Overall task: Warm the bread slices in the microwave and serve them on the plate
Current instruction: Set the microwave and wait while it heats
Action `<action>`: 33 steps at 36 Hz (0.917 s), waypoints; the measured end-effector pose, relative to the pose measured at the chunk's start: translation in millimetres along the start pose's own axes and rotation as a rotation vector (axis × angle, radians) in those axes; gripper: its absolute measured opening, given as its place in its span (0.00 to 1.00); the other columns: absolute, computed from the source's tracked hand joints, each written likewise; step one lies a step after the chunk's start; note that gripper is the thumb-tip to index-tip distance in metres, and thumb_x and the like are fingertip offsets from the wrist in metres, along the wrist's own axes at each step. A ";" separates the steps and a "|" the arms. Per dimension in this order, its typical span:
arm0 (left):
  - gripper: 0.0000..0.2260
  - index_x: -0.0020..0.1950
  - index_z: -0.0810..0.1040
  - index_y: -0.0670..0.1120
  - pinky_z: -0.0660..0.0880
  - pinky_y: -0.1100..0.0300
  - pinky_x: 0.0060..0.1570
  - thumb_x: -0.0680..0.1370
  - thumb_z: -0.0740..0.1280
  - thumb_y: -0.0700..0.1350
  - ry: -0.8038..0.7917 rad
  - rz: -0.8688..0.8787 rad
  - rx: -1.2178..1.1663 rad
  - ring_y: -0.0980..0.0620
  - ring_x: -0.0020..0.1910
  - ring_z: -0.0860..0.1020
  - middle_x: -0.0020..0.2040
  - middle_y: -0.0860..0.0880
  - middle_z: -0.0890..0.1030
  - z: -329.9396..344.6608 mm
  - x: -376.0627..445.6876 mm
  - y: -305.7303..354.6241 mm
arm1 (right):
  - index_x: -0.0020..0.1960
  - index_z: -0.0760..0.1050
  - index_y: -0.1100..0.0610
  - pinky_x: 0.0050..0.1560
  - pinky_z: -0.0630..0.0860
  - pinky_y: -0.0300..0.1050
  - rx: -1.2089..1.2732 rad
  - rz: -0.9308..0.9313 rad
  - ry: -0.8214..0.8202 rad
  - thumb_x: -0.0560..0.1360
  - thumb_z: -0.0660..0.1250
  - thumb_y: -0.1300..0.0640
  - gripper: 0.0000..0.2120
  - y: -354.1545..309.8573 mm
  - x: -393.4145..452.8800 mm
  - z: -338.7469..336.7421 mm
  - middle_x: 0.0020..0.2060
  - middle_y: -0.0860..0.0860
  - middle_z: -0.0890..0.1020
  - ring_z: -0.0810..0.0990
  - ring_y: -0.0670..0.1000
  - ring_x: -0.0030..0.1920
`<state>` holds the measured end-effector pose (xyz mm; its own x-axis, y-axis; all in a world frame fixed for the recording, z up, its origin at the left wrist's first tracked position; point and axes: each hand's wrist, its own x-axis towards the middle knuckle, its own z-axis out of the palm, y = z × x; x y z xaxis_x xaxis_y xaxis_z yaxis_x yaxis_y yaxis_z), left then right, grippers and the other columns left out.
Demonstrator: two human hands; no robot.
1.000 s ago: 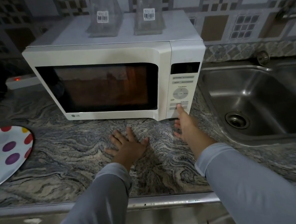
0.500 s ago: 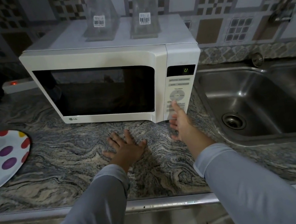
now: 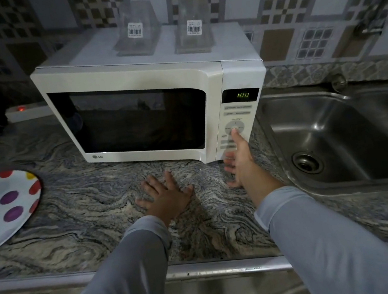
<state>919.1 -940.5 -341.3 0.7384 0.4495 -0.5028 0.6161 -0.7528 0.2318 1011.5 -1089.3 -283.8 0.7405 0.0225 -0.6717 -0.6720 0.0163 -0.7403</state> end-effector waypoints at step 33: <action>0.19 0.70 0.69 0.48 0.50 0.41 0.72 0.80 0.58 0.49 0.570 0.308 -0.136 0.49 0.73 0.63 0.71 0.48 0.68 34.9 -2.4 -20.4 | 0.45 0.77 0.58 0.46 0.73 0.48 -1.089 -1.209 0.363 0.72 0.56 0.51 0.15 122.0 19.2 -14.0 0.42 0.56 0.77 0.75 0.58 0.45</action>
<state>895.2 -943.0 -373.9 0.8930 0.4354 0.1139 0.3549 -0.8370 0.4165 943.8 -1100.9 -387.4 0.8634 0.2966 0.4081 0.4534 -0.8109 -0.3699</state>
